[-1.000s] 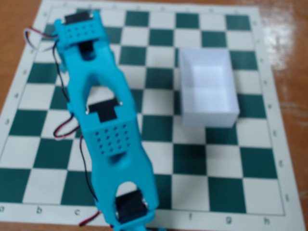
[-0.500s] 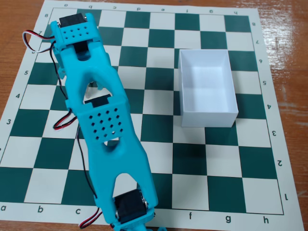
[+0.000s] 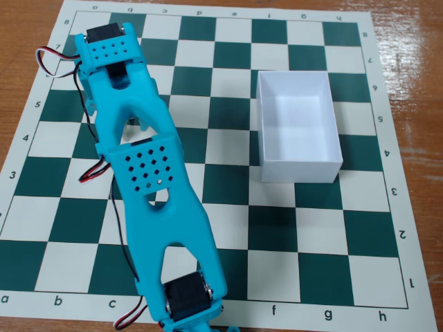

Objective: Grab the toy horse and put it in the box.

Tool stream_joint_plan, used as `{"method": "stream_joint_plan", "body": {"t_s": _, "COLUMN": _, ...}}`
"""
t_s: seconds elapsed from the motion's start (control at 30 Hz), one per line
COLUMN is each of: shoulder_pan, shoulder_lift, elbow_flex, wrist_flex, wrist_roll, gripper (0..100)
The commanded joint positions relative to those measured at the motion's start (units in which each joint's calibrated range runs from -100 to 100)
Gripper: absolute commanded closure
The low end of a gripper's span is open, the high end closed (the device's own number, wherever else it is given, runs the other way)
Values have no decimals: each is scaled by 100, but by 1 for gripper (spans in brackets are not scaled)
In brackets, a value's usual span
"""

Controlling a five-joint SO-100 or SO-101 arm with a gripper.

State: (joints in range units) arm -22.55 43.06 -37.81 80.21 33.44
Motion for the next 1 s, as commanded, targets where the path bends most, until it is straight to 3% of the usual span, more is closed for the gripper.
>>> {"method": "stream_joint_plan", "body": {"t_s": 0.0, "shoulder_pan": -30, "shoulder_lift": 65, "elbow_flex": -357, "wrist_flex": 44, "wrist_roll": -6, "gripper": 63}}
{"method": "stream_joint_plan", "body": {"t_s": 0.37, "shoulder_pan": 5, "shoulder_lift": 587, "elbow_flex": -976, "wrist_flex": 35, "wrist_roll": 58, "gripper": 65}}
{"method": "stream_joint_plan", "body": {"t_s": 0.5, "shoulder_pan": 5, "shoulder_lift": 641, "elbow_flex": -985, "wrist_flex": 19, "wrist_roll": 97, "gripper": 74}}
{"method": "stream_joint_plan", "body": {"t_s": 0.67, "shoulder_pan": 27, "shoulder_lift": 694, "elbow_flex": -1067, "wrist_flex": -14, "wrist_roll": 87, "gripper": 100}}
{"method": "stream_joint_plan", "body": {"t_s": 0.97, "shoulder_pan": 105, "shoulder_lift": 596, "elbow_flex": -1085, "wrist_flex": 69, "wrist_roll": 102, "gripper": 100}}
